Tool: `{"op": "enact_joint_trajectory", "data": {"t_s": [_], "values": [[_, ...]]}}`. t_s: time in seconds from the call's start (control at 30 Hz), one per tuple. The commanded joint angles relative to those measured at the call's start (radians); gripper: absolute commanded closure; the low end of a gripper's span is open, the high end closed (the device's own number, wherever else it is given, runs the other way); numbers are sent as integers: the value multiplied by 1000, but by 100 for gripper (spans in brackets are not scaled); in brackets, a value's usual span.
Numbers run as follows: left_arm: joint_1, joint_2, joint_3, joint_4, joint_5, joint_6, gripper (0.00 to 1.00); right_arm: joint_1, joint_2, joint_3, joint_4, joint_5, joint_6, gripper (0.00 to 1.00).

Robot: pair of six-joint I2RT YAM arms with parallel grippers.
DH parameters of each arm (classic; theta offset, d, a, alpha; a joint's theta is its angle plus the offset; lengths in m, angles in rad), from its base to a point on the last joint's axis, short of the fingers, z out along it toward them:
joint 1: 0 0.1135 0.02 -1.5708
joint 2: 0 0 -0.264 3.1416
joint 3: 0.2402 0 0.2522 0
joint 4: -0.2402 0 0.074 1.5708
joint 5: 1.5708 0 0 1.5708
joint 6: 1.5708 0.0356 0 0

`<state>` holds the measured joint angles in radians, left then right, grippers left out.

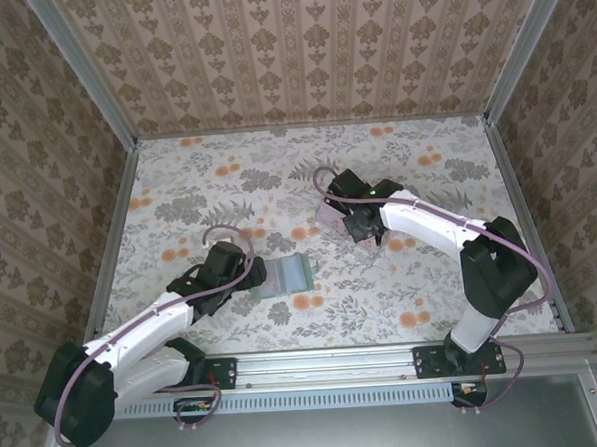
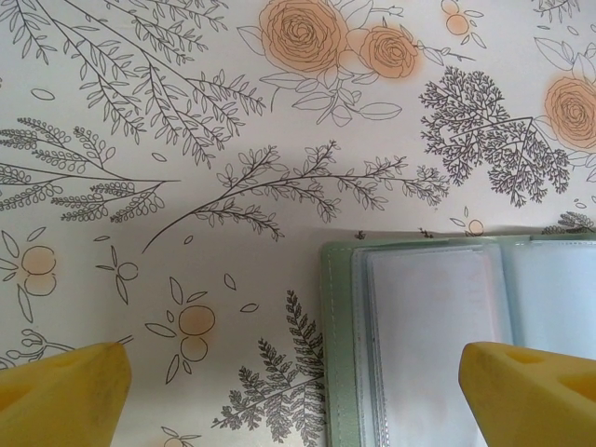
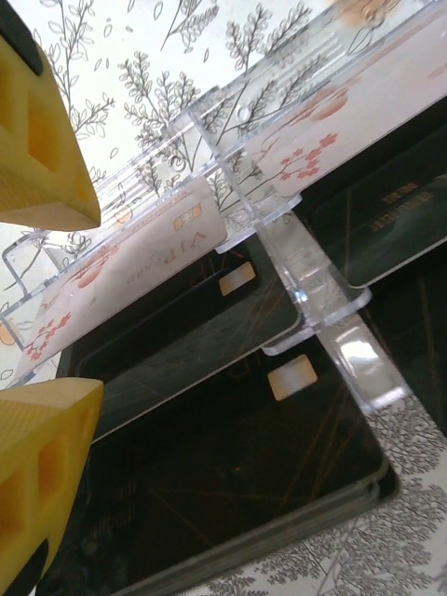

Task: Put the credit cards into the card holder
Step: Pick up the credit card from the storage box.

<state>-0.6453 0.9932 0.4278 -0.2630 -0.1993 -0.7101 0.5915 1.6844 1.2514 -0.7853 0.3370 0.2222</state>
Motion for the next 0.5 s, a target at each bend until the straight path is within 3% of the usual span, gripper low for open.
{"op": "enact_joint_trajectory", "data": {"t_s": [0.0, 0.27, 0.47], "values": [[9, -8, 17, 10, 11, 11, 0, -5, 29, -22, 3, 34, -17, 53], [10, 2, 14, 20, 13, 12, 0, -5, 37, -47, 21, 0, -13, 57], [10, 4, 11, 24, 15, 7, 0, -5, 14, -52, 22, -29, -13, 66]]}}
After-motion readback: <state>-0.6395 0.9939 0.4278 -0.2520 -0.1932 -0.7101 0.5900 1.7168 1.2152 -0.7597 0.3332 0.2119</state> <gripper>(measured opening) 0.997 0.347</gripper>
